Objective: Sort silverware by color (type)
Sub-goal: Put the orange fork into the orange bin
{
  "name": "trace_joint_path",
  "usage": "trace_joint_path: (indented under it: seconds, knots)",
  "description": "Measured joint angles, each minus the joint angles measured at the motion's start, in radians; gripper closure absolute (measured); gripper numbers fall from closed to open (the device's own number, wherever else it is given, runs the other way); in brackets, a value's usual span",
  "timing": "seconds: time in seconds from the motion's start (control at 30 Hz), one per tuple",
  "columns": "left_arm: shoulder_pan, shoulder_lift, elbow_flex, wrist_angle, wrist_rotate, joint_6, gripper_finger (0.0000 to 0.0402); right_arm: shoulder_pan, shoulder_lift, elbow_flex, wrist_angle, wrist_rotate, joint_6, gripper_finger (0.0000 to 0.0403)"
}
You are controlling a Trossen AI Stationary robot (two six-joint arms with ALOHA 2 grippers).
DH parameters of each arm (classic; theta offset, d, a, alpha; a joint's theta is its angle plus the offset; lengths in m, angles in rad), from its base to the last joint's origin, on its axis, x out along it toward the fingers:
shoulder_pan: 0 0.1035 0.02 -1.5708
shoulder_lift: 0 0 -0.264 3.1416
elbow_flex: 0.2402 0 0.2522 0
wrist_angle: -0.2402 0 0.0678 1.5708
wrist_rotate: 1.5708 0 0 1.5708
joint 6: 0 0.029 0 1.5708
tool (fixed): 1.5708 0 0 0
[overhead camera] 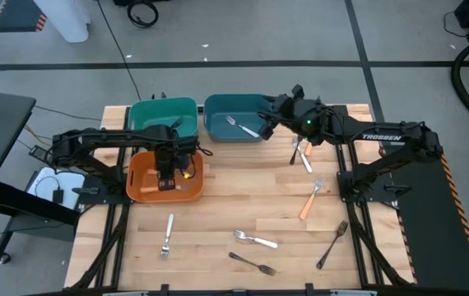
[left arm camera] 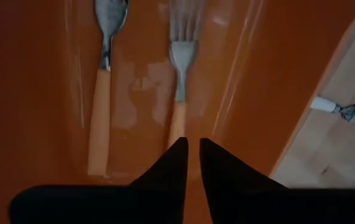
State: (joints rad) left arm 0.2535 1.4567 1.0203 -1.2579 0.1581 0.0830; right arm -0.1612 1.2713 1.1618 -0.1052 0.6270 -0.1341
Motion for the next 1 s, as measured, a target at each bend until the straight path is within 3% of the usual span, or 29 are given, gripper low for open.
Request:
trace_joint_path:
  seconds: [0.33, 0.47, 0.6, 0.83, 1.0]
  knots:
    - [0.003, 0.000, 0.023, -0.005, -0.051, -0.027, 0.0322, 0.000, 0.000, 0.000, -0.026, 0.056, 0.000, 0.0265]
    - [0.003, 0.000, 0.111, -0.058, -0.052, -0.040, 0.0322, 0.000, 0.000, 0.000, -0.039, 0.120, 0.000, 0.0265]
    - [0.003, 0.000, 0.248, -0.098, -0.081, -0.038, 0.0322, 0.000, -0.026, 0.000, -0.166, 0.188, 0.034, 0.0265]
    - [0.021, 0.000, 0.499, -0.109, -0.231, -0.039, 0.0322, -0.024, -0.110, 0.000, -0.583, 0.136, 0.494, 0.0265]
    - [0.045, 0.000, 0.652, -0.179, -0.321, -0.037, 0.0322, -0.068, -0.120, 0.000, -0.797, -0.034, 0.752, 0.0265]
